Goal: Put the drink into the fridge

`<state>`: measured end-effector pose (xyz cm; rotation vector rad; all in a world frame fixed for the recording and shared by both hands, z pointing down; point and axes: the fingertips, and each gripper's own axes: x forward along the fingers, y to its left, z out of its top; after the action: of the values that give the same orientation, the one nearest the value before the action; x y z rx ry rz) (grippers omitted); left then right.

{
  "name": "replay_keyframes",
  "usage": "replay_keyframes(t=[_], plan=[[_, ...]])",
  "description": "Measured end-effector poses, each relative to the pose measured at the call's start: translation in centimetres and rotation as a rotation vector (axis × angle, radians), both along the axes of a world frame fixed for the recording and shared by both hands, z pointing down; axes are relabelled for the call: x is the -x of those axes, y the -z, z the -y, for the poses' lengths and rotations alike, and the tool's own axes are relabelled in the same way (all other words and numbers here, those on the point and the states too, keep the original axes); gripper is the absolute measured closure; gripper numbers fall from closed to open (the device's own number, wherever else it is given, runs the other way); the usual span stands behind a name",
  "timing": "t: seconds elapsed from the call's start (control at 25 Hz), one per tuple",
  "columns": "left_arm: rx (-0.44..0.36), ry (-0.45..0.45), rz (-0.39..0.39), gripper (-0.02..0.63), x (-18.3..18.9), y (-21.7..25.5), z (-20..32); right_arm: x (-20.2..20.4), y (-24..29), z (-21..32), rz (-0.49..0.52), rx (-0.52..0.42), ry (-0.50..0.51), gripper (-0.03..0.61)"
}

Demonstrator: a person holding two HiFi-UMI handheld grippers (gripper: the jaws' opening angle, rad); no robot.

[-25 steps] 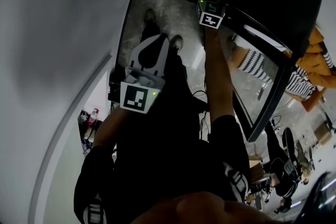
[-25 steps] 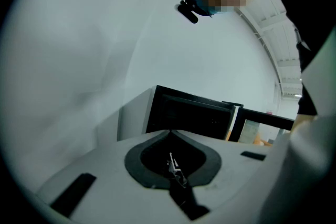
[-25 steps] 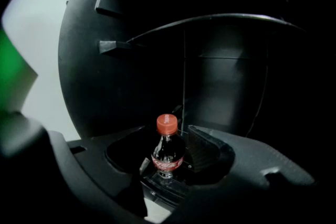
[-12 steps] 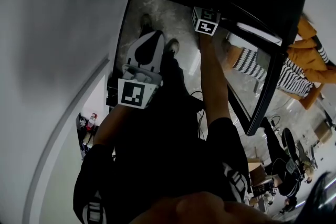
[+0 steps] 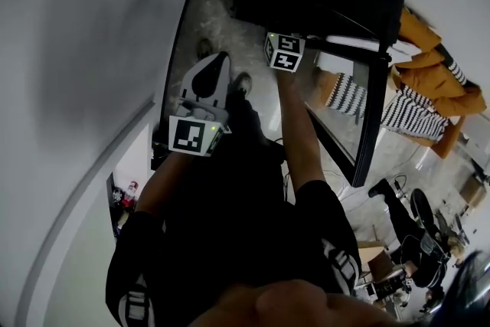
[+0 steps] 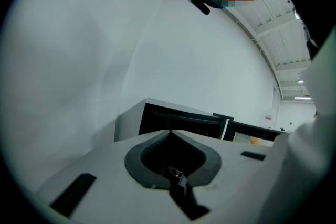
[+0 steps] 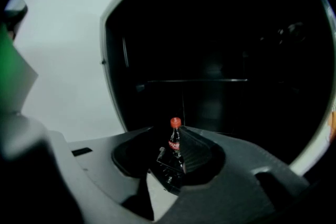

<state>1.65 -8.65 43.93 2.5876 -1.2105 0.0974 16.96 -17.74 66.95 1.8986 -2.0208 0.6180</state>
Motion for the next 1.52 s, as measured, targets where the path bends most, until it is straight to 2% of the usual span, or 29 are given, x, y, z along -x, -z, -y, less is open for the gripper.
replay_keyframes(t=[0.4,0.84,1.12,1.52], plan=[[-0.027,-0.009,0.002,0.609,-1.1,3.8,-3.5,-1.0,6.4,-6.1,0.038,-0.044,-0.046,0.537],[-0.082,-0.035,-0.022,0.609,-1.6,7.3,-6.7,-0.8,11.6,-11.6,0.073,-0.033,-0.093,0.572],[-0.136,-0.098,-0.028,0.609,-0.8,9.2,-5.7,0.2,15.2,-14.1,0.054,-0.065,-0.117,0.575],[-0.122,-0.152,-0.039,0.609,2.6,9.5,-5.3,3.1,22.6,-17.6,0.011,-0.171,-0.155,0.577]])
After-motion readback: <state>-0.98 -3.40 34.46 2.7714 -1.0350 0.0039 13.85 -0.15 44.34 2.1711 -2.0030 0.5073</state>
